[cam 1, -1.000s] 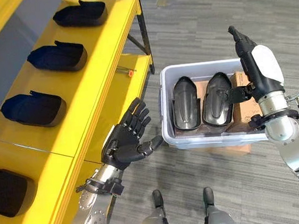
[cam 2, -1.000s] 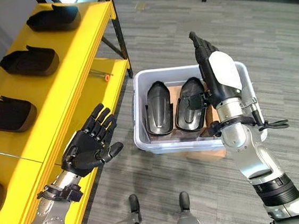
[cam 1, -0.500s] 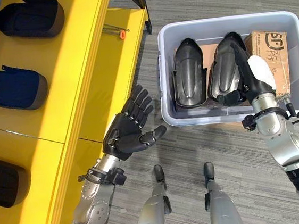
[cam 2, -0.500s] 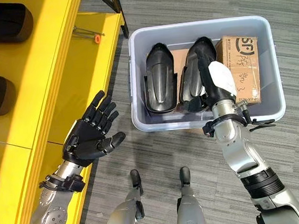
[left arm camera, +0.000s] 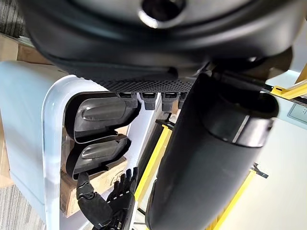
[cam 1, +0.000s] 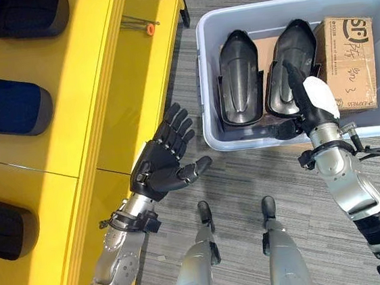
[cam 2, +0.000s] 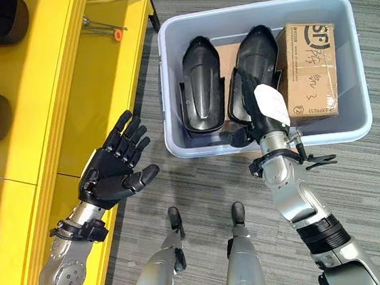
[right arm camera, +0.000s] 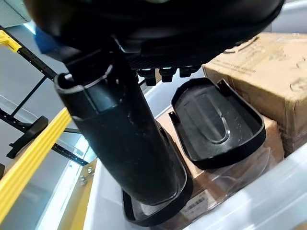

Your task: Move parts from the plastic box to the shelf.

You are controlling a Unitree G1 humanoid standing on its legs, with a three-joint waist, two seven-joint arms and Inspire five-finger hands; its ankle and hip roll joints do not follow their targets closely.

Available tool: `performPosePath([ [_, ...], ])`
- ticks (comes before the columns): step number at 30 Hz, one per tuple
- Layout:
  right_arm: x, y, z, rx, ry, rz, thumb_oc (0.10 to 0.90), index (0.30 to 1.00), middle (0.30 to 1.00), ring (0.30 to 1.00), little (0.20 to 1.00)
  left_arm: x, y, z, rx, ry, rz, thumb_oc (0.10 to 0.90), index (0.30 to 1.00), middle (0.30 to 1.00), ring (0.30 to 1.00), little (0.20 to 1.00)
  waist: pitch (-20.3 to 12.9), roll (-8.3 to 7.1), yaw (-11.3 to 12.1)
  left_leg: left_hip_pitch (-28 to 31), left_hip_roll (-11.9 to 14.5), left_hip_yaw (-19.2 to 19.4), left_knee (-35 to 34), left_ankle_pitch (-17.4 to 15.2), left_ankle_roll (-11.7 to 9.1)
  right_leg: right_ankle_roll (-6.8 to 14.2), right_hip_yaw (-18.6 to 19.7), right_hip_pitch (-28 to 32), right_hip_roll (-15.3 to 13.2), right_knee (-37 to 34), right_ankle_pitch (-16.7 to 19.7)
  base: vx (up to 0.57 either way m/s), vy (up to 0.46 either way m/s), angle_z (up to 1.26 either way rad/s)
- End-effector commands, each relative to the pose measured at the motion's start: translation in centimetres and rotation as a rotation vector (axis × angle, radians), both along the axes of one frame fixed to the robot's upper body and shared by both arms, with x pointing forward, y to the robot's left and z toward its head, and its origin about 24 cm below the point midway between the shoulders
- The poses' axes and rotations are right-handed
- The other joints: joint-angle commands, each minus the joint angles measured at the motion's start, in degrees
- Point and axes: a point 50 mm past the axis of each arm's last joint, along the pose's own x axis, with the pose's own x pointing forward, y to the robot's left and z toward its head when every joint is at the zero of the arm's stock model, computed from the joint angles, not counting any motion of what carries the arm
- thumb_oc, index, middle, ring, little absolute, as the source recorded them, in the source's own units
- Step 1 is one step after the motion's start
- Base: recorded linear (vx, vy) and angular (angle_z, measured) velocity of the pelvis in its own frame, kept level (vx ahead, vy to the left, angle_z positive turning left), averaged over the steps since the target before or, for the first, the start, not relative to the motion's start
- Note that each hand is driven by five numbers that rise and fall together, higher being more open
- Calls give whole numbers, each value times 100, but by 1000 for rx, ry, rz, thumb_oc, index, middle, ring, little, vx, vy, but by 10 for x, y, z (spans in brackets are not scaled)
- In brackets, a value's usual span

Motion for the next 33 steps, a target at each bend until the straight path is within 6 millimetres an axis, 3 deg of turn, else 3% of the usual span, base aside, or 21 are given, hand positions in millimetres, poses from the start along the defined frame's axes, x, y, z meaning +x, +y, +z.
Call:
performPosePath([
  [1,-6,16,67,-110,-321,44,900,1000,1000,1000,1000,-9,-2,42,-38,-243,-16,900,1000,1000,1000,1000,-149,-7,-55,-121,88,-148,94,-318,-159,-438,-124,-87,140,837,-877,-40,9,0],
  [20,-3,11,86,-283,-420,-52,900,1000,1000,1000,1000,-10,-5,46,7,-277,-42,900,1000,1000,1000,1000,-44,103,9,-418,51,-112,53,-221,-135,-440,-141,-454,145,1040,-920,-12,-2,0],
  [33,2,9,90,-300,-423,-74,900,1000,1000,1000,1000,-10,-9,47,12,-272,-69,900,1000,1000,1000,1000,-44,190,29,-592,20,-114,92,-183,-127,-460,-136,-664,129,1158,-950,0,0,0],
])
